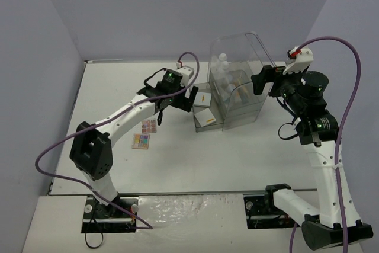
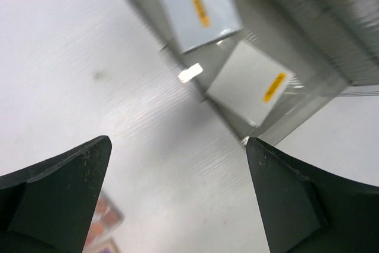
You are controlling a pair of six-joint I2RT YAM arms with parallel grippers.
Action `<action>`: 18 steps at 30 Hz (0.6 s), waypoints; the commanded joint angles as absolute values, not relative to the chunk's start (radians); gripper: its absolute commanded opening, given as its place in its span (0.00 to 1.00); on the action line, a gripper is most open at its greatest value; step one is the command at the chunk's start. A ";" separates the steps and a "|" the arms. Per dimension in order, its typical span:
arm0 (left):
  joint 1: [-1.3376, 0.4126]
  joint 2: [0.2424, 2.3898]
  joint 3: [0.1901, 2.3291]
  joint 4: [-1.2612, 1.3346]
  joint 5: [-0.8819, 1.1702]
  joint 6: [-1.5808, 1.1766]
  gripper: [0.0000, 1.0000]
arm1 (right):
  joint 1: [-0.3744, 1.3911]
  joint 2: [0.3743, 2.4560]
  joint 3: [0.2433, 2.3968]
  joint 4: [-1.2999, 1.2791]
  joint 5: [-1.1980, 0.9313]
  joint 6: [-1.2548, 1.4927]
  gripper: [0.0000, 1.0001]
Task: Organize the makeup
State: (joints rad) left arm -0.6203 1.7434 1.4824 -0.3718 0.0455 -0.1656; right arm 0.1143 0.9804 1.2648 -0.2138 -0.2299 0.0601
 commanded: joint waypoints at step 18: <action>-0.303 1.858 1.342 -0.557 -0.042 -0.481 0.97 | 0.144 0.931 1.259 -0.143 -0.246 0.075 1.00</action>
State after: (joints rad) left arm -0.3187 1.8416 1.2791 -0.5531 -0.0863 -0.4532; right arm 0.1383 0.9531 1.2599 -0.2135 -0.2432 0.0738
